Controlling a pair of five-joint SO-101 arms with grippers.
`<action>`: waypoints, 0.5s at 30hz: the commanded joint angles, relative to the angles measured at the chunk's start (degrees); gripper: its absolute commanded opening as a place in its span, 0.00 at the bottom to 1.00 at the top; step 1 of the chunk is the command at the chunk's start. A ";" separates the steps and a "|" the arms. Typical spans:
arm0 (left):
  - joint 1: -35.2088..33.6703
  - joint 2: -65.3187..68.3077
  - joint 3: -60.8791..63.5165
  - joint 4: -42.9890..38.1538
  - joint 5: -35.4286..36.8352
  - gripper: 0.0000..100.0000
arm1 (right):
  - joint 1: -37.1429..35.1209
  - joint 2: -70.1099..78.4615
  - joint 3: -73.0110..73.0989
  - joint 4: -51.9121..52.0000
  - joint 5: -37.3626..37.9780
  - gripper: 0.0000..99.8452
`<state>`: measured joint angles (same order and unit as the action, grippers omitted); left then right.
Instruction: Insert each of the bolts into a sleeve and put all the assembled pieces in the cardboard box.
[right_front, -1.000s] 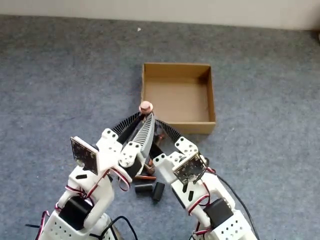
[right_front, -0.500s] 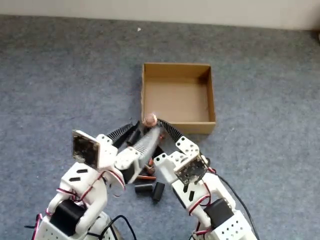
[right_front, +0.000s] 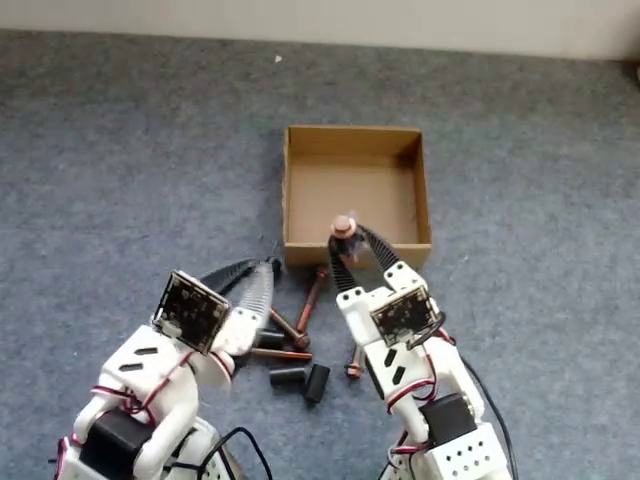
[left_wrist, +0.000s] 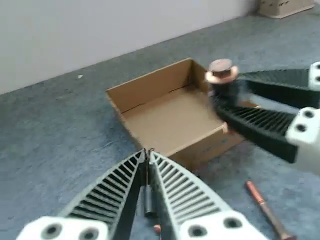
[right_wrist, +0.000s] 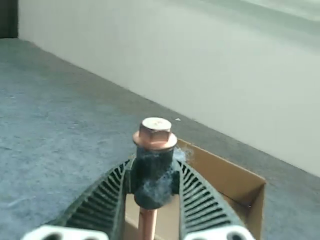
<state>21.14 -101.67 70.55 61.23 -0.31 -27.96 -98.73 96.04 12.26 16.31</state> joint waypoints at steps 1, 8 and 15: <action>-11.03 0.13 -1.27 3.52 -3.43 0.01 | 3.56 -0.84 6.90 -0.31 -0.18 0.00; -24.31 0.13 7.25 4.22 -3.43 0.01 | 3.91 -0.22 -0.84 -1.01 -0.09 0.00; -30.90 0.13 15.08 3.87 -3.43 0.01 | 3.91 4.62 -5.76 -1.45 0.09 0.00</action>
<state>-7.87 -101.32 83.38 65.45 -2.77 -24.88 -98.29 95.60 12.26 16.31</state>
